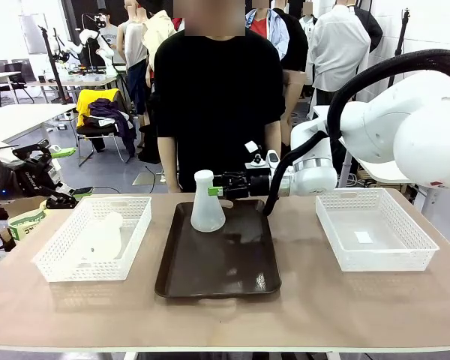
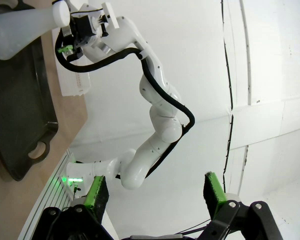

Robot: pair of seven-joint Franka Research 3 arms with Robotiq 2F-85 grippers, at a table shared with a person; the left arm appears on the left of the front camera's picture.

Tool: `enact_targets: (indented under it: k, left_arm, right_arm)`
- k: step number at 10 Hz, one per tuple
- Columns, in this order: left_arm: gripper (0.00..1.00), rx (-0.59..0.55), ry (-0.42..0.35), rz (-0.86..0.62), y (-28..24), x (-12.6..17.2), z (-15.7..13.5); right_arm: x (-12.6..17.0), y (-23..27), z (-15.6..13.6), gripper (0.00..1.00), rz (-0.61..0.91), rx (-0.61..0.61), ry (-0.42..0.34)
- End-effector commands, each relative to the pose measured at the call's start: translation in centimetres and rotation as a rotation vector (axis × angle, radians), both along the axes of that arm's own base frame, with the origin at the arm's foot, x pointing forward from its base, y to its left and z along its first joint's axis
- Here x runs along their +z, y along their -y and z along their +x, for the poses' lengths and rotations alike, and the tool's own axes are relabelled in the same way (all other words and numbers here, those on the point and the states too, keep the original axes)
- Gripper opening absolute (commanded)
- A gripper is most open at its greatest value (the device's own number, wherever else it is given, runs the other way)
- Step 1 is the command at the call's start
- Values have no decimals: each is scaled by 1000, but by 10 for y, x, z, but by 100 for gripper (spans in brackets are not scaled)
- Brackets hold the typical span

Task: Prepare the laboratory tools.
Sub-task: Place the picked Big flask upright in the Handle tray as instructed by the person, then pick up the Big flask that the person points to.

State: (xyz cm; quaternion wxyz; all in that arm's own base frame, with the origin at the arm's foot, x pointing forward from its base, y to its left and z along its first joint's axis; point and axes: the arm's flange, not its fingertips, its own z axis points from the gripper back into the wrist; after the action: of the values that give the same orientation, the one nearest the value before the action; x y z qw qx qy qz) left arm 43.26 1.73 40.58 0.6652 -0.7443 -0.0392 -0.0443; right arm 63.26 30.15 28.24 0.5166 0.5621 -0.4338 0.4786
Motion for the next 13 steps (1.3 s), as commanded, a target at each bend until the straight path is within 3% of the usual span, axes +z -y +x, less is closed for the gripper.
enact_targets:
  k: [1, 2, 9, 11, 13]
  left_arm:
    - [100, -2, 6, -7, -1, 3, -1]
    - [100, -2, 6, -7, -1, 3, -1]
    - [100, -2, 6, -7, -1, 3, -1]
    - [100, -2, 6, -7, -1, 3, -1]
    - [100, -2, 6, -7, -1, 3, -1]
  right_arm:
    - [7, -3, -7, 100, -59, 23, -64]
    - [0, 0, 0, 100, 0, 0, 0]
    - [2, 0, -1, 100, -7, 2, -15]
    - [14, 3, 3, 100, -144, 10, 25]
    - [22, 17, 6, 100, -218, -11, 10]
